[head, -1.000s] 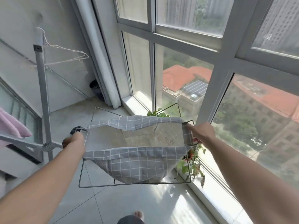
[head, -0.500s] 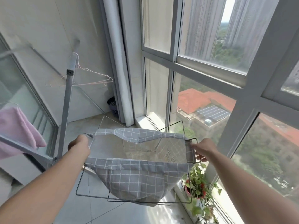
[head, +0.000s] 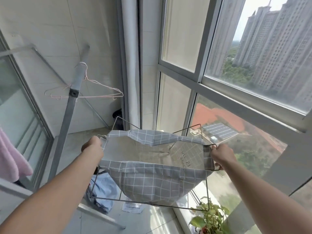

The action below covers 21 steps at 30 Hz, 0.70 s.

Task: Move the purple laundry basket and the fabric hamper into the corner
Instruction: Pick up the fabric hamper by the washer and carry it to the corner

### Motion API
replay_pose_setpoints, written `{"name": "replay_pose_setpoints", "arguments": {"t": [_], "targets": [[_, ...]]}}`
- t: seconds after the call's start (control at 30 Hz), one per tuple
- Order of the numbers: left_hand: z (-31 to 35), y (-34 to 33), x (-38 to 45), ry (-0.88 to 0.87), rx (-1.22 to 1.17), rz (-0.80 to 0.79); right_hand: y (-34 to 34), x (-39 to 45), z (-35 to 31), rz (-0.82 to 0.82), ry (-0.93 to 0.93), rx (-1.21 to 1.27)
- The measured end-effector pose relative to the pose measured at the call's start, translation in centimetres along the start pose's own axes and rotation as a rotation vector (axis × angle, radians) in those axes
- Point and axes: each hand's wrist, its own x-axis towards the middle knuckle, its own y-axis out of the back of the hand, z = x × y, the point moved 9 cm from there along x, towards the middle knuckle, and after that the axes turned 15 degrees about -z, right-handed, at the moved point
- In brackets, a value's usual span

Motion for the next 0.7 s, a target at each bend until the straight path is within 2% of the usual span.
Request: {"name": "replay_pose_setpoints", "arguments": {"t": [0.17,0.37,0.7], "targets": [[1.6,0.8,3.8,-0.011,-0.03,-0.007,-1.8,5.1,-3.9,0.06,-0.047,0.14],[0.4,1.3,7.8,0.047,-0.122,-0.037,-6.1,12.3,-8.5,0.033,-0.029,0.204],[3.5,-0.7,15.0,0.051,-0.118,0.12,-8.8,25.9,-19.0,-0.076,0.099,0.267]]}}
